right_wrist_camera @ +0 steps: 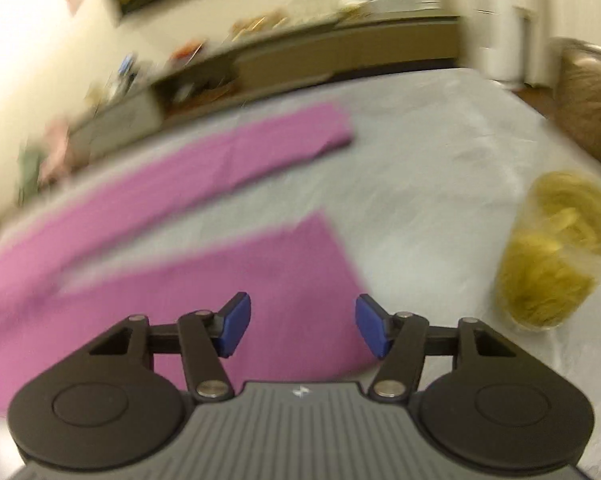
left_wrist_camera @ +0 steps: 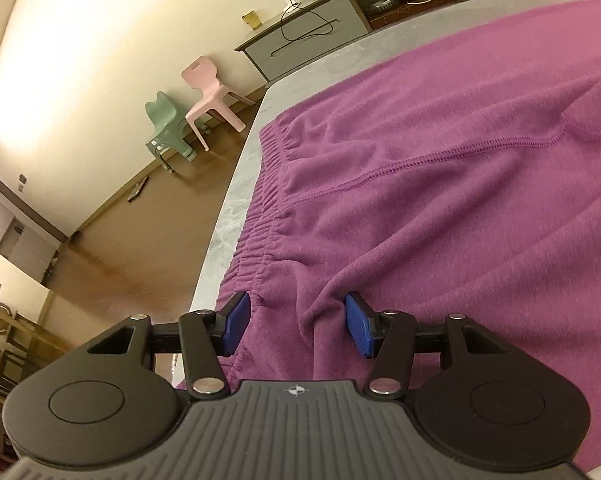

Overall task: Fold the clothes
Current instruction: 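Grasp a pant leg hem with the right tool and lift it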

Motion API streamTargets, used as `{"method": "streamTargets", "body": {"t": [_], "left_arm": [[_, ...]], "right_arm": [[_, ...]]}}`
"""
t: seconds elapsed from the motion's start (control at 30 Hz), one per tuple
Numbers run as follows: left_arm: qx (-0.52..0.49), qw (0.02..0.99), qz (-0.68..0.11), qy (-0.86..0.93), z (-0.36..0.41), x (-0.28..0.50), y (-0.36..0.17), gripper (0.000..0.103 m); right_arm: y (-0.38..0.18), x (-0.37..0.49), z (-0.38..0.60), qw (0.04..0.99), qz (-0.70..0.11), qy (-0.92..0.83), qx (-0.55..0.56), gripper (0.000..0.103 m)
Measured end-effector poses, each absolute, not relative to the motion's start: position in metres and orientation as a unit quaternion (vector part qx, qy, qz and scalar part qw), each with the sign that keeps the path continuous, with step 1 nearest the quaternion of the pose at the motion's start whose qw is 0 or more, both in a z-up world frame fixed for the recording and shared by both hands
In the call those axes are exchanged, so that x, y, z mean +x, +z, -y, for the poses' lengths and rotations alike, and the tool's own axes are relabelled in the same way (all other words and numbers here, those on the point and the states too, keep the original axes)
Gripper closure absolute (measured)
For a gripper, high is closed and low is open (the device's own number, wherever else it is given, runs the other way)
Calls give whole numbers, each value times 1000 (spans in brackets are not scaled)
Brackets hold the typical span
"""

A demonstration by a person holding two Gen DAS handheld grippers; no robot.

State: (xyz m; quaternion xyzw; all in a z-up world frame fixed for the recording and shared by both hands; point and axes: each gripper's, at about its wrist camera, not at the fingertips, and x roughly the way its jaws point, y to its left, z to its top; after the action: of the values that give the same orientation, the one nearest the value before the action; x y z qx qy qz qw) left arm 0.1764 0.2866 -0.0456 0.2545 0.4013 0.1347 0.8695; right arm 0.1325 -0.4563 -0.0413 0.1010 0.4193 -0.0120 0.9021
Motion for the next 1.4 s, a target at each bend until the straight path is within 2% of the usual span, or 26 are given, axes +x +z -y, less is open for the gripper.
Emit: {"method": "streamTargets", "body": {"t": [0.03,0.13,0.3,0.43,0.47,0.53,0.57,0.7,0.77,0.83,0.97,1.17,1.23,1.27,1.3,1.33,1.37,1.4], "left_arm": [[247,870,-403,137,-290,178,-46,46],[233,871,-403,159,-298,184,-48,44],[227,869,-397,190,-285,179,-42,40],[158,911,-349,153,-263,166,-8,41],[141,919,-347,128,-253,165,-4,41],[112,930,-341,80,-234,164,4,41],[113,930,-343,70,-227,168,2,41],[122,913,-378,93,-227,196,-21,41],[100,901,-406,117,-248,205,-32,43],[83,900,-409,125,-270,203,-35,40],[24,904,-408,124,-306,199,-32,40],[76,905,-389,154,-298,200,-36,40],[73,906,-388,151,-299,197,-34,40],[74,906,-388,151,-300,197,-34,41],[74,907,-387,150,-301,197,-34,41],[74,907,-387,149,-300,199,-33,42],[74,907,-387,148,-299,201,-33,43],[71,907,-387,147,-300,202,-32,45]], "right_arm": [[-46,134,444,901,-430,-8,62,73],[-49,139,423,900,-433,-26,-25,87],[-56,152,410,894,-424,-107,-99,86],[-50,154,391,883,-435,-118,-130,86],[-44,155,387,883,-438,-111,-125,83],[-23,159,387,903,-415,-87,-69,57],[-11,162,388,913,-399,-74,-34,51],[4,210,396,911,-396,-2,112,47],[9,248,401,911,-393,-10,124,40],[11,286,404,911,-394,-22,124,20],[-10,350,406,899,-420,-42,115,17],[-45,417,396,884,-456,-47,93,16],[-55,419,378,882,-468,-35,48,22],[-56,417,369,887,-460,-29,17,29],[-54,415,363,891,-454,-22,9,45],[-51,414,360,891,-454,-17,5,85],[-48,413,355,890,-455,-14,-7,95],[-40,402,347,897,-442,-8,-21,96]]}}
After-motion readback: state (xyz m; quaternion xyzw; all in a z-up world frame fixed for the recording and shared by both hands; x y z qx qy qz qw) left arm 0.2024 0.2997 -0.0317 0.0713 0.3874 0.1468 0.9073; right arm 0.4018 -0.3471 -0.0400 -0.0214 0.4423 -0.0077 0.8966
